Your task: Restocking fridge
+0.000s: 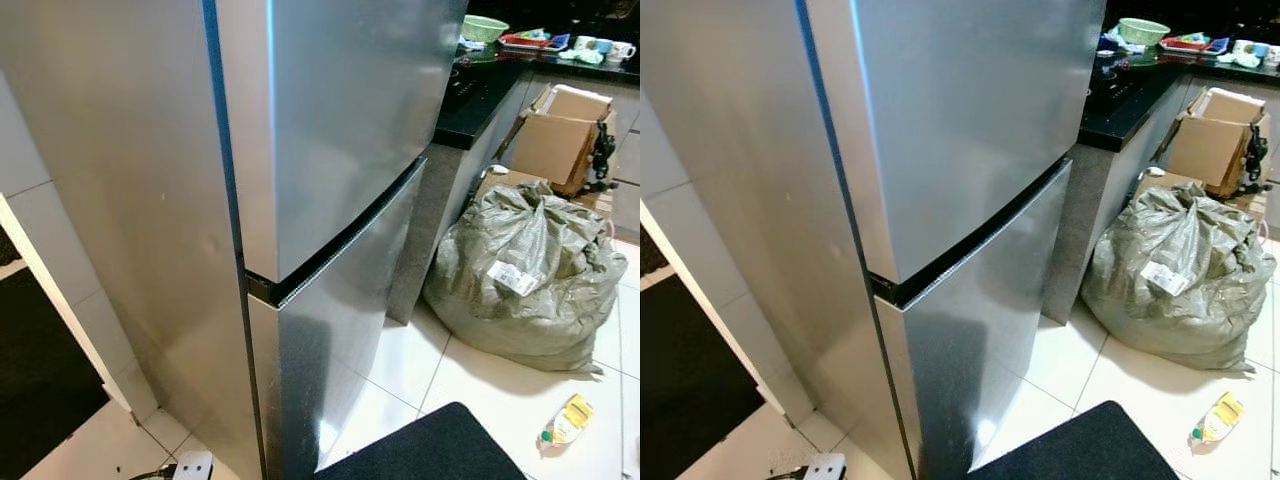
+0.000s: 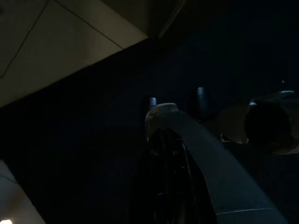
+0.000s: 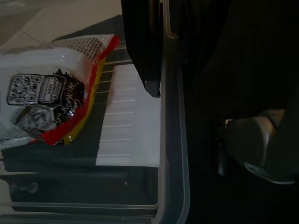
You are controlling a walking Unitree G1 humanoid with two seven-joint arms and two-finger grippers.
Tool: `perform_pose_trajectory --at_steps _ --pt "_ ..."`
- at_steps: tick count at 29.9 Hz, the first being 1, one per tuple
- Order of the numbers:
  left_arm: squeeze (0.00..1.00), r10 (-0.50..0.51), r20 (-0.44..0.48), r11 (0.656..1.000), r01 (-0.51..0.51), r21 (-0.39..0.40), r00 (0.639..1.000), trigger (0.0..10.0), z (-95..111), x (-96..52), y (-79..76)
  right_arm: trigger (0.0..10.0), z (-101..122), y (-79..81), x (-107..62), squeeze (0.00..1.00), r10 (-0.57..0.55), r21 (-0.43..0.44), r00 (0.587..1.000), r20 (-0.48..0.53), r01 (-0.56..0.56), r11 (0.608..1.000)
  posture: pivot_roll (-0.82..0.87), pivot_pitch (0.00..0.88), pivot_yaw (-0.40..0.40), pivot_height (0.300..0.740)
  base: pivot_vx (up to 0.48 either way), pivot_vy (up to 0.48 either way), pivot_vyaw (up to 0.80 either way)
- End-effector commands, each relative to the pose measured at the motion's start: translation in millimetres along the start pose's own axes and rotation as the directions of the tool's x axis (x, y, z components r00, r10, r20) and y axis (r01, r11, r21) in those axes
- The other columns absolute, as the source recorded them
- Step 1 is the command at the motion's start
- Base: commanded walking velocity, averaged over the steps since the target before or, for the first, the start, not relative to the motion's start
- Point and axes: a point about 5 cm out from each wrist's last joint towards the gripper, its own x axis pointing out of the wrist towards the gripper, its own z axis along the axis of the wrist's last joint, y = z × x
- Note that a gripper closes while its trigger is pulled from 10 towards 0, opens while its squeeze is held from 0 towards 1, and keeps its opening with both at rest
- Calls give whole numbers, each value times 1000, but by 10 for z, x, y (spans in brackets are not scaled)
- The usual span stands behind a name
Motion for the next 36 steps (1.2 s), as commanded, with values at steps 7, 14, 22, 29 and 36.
perform_pose_trajectory --at_steps 7,14,22,29,36 --pt "0 9 -15 1000 -9 -4 1000 10000 -25 -4 15 10000 35 13 4 0 1 -1 1000 12 -1 1000 -24 0 -27 740 -346 0 0" --pt "0 9 -12 1000 -8 7 1000 10000 -22 -4 13 10000 50 19 6 0 5 -4 1000 15 -5 1000 -23 0 -28 740 -322 0 0" --pt "0 8 -13 1000 -8 10 1000 10000 -17 -4 14 10000 49 29 8 0 10 -1 1000 14 -10 1000 -23 0 -27 740 -309 0 0" --pt "0 5 -6 1000 -5 6 1000 10000 -9 -3 14 10000 47 41 10 0 16 2 1000 14 -16 1000 -24 0 -26 740 -212 0 0" --pt "0 6 2 1000 -6 6 1000 10000 -1 -3 14 10000 57 43 10 0 19 3 1000 17 -19 1000 -25 0 -27 740 0 0 0"
